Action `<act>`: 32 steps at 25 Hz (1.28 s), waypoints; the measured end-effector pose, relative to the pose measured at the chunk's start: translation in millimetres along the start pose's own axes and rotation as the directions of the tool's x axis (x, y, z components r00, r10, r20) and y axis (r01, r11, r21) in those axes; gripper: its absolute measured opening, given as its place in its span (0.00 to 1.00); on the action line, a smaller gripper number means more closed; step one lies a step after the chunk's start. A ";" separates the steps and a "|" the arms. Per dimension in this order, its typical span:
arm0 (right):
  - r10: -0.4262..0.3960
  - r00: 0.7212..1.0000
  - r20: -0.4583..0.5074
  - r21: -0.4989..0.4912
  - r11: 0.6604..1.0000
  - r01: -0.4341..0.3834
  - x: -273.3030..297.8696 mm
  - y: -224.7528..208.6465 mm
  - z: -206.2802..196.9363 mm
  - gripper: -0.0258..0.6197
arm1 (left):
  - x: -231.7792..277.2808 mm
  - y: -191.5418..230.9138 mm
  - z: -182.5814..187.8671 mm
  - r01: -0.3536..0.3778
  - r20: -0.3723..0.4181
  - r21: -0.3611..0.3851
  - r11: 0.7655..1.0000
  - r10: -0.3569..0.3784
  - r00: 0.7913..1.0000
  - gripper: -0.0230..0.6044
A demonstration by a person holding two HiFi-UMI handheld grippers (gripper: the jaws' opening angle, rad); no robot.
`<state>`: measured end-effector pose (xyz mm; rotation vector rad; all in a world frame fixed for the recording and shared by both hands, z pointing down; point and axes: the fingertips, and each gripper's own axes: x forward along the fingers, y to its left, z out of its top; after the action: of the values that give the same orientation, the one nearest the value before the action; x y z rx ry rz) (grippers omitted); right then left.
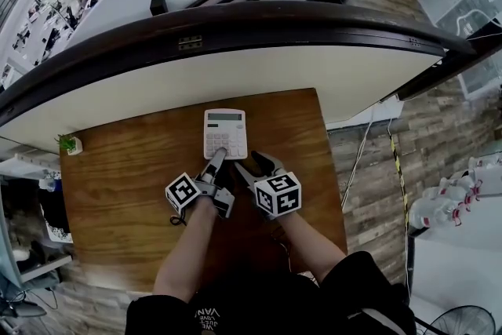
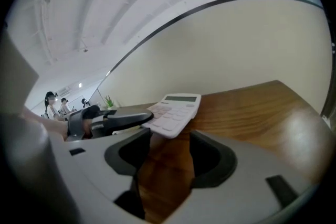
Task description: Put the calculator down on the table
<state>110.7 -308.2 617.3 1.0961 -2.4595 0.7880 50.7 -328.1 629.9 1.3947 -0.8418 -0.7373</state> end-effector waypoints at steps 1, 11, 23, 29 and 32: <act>-0.002 1.000 -0.006 -0.021 1.000 0.001 1.8 0.3 -0.7 0.36 | 0.7 1.3 -0.3 -0.003 0.000 -0.001 1.000 0.003 1.000 0.13; -0.043 0.998 -0.041 -0.063 0.997 0.041 17.4 -1.8 1.3 0.36 | 5.7 5.6 2.6 -0.034 -0.019 -0.025 0.999 0.033 0.999 0.14; -0.091 0.994 -0.059 -0.029 0.996 0.089 38.0 -12.7 3.5 0.36 | -11.0 8.0 -9.2 -0.107 -0.118 0.016 0.994 0.108 0.987 0.43; -0.097 0.993 -0.070 -0.048 0.994 0.094 38.8 -11.5 1.2 0.36 | -19.5 0.3 -7.5 -0.108 -0.124 0.067 0.992 0.116 0.986 0.43; -0.099 0.992 -0.076 -0.051 0.994 0.095 38.6 -11.4 -0.7 0.36 | -24.7 0.6 -4.8 -0.127 -0.122 0.127 0.984 0.142 0.982 0.43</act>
<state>94.4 -336.2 641.2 1.1366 -2.3293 0.7262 41.8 -304.6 628.8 1.4598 -0.8789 -0.4930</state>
